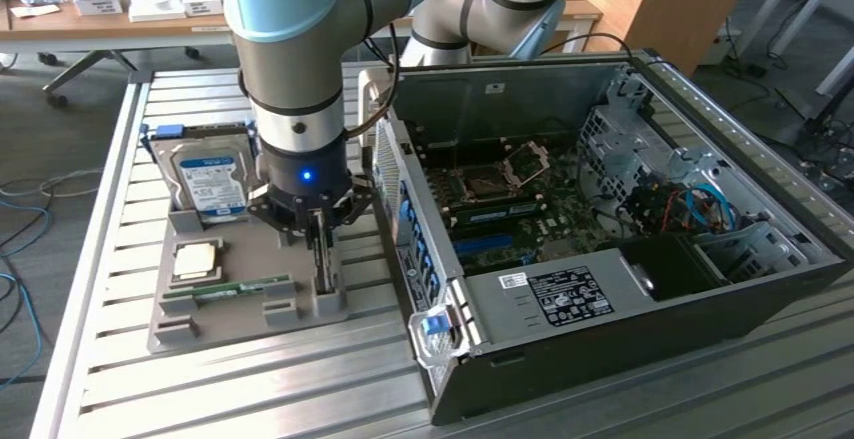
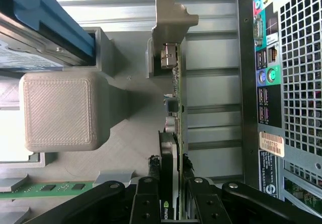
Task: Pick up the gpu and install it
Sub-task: 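Pick up the gpu and move the gpu toward the slot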
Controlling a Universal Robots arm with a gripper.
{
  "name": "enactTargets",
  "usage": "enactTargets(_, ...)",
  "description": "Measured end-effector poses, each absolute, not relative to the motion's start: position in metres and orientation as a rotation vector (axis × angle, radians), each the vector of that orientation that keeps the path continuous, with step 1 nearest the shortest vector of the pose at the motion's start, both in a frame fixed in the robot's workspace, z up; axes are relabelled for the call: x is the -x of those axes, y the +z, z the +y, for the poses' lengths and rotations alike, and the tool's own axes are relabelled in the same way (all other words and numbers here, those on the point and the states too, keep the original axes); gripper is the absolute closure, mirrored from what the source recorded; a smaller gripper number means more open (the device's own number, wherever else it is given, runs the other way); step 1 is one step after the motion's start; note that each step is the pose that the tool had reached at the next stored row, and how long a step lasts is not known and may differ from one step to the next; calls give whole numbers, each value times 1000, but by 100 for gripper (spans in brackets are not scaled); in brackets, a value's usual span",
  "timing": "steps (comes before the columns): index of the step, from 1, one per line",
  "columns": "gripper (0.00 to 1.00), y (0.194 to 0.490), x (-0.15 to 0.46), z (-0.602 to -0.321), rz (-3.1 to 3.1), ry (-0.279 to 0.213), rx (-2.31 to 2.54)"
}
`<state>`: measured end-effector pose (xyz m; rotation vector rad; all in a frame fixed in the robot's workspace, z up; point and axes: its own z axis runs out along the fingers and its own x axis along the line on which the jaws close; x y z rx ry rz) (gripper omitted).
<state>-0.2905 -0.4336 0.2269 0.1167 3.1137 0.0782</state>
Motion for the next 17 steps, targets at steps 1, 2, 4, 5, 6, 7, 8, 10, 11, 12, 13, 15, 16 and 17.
enactTargets(1, 73, 227, 290, -434, 3114, 78, -117)
enactTargets(2, 73, 227, 290, -434, 3114, 78, -117)
enactTargets(4, 73, 227, 290, -434, 3114, 78, -117)
enactTargets(5, 73, 227, 290, -434, 3114, 78, -117)
enactTargets(6, 73, 227, 290, -434, 3114, 78, -115)
enactTargets(7, 73, 227, 291, -434, 3114, 78, -107)
enactTargets(8, 73, 227, 291, -434, 3115, 78, -93)
enactTargets(10, 73, 227, 290, -434, 3116, 79, -75)
enactTargets(11, 73, 227, 290, -434, 3116, 79, -75)
enactTargets(12, 73, 226, 290, -434, 3116, 79, -75)
enactTargets(13, 73, 226, 290, -434, 3116, 79, -75)
enactTargets(15, 73, 226, 290, -434, 3116, 79, -75)
enactTargets(16, 73, 226, 290, -434, 3116, 79, -75)
enactTargets(17, 73, 227, 290, -434, 3115, 79, -75)
